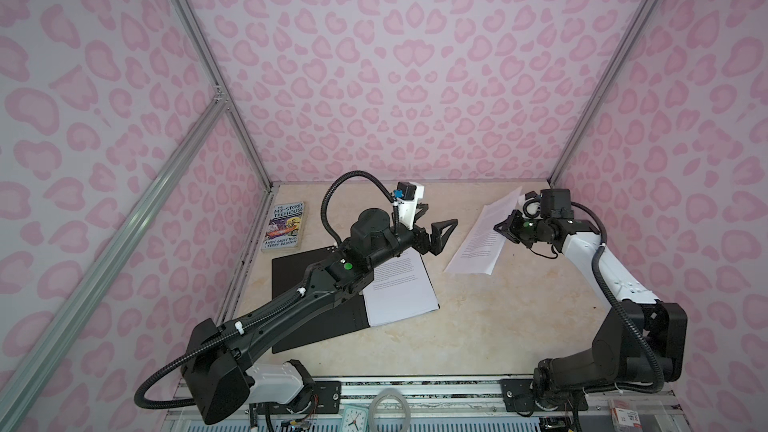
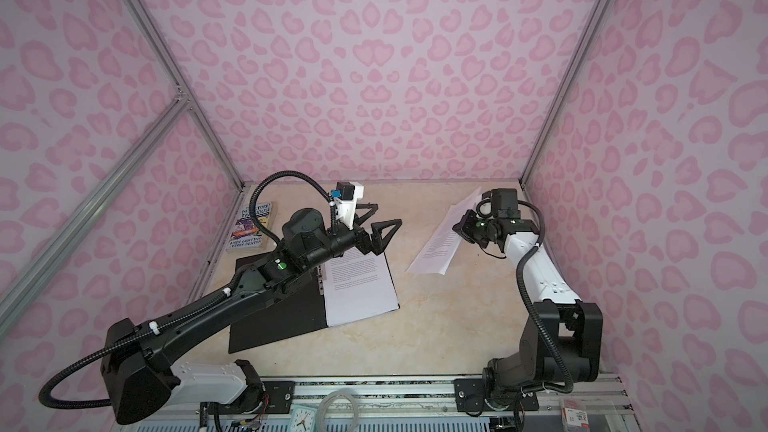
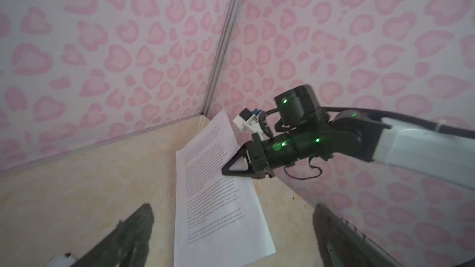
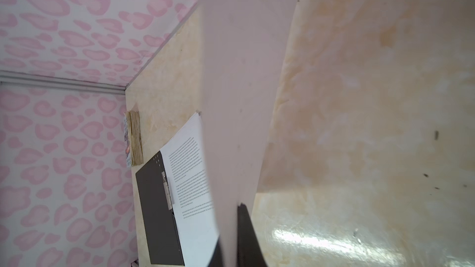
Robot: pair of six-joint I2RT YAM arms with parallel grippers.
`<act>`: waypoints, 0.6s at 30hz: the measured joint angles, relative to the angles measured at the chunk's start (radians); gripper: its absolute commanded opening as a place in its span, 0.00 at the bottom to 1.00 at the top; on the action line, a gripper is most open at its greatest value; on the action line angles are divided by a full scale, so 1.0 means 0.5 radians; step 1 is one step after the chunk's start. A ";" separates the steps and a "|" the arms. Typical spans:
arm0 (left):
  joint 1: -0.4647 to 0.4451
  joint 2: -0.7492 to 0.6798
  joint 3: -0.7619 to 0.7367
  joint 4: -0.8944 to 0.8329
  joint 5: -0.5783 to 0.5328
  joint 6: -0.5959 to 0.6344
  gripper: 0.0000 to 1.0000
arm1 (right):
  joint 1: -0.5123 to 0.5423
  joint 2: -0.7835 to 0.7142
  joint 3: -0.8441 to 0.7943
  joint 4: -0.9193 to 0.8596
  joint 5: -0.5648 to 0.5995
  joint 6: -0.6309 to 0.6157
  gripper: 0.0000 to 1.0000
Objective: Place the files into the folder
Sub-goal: 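Carry the raised sheet with the right gripper over the folder stack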
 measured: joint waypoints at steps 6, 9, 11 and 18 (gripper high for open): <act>0.235 -0.425 -0.349 -0.309 -0.439 -0.321 0.98 | 0.624 0.276 0.535 -0.204 0.085 -0.038 0.00; 0.369 -0.585 -0.445 -0.512 -0.547 -0.460 0.98 | 0.834 0.369 0.801 -0.250 0.050 -0.040 0.00; 0.437 -0.655 -0.465 -0.638 -0.603 -0.518 0.98 | 0.924 0.399 0.893 -0.220 -0.031 -0.019 0.00; 0.529 -0.752 -0.468 -0.894 -0.680 -0.575 0.98 | 0.809 0.512 0.497 0.021 -0.345 0.163 0.00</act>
